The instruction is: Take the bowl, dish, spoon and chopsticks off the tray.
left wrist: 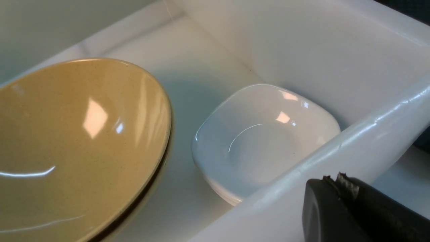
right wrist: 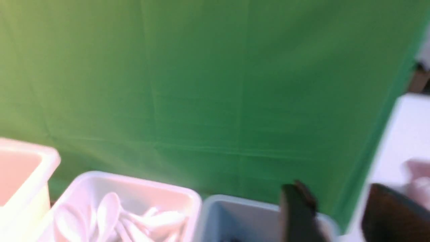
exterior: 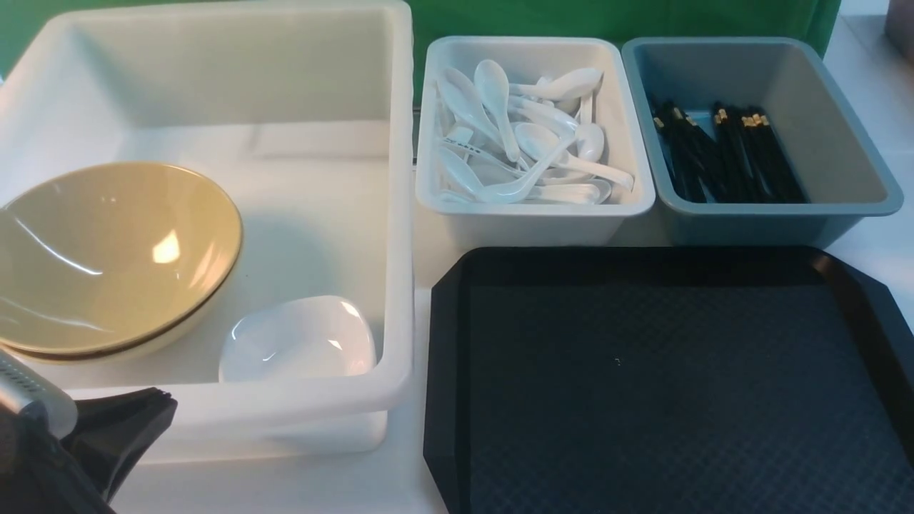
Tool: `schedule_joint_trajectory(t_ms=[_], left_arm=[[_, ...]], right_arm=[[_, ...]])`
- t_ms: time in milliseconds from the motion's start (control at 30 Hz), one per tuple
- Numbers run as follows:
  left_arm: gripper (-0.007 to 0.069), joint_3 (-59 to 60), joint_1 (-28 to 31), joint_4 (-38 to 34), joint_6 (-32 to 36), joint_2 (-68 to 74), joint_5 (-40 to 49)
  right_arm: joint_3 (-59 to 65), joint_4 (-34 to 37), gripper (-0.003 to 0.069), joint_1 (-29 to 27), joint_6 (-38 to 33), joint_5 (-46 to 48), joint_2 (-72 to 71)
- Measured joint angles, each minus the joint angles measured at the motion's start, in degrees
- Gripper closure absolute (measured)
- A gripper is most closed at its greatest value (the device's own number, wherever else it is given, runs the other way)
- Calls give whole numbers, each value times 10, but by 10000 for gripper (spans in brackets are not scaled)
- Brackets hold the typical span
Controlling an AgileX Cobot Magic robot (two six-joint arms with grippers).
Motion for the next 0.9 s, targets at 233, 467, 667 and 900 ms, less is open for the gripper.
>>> schedule_joint_trajectory(t_ms=[233, 467, 667, 900], left_arm=[[632, 0, 0, 0, 0, 0, 1], [632, 0, 0, 0, 0, 0, 1], [632, 0, 0, 0, 0, 0, 1], [632, 0, 0, 0, 0, 0, 1]], right_arm=[[220, 1, 625, 23, -43, -82, -232], [558, 0, 626, 27, -54, -288, -397], [730, 0, 626, 27, -48, -319, -433], [841, -1, 624, 27, -35, -283, -433]])
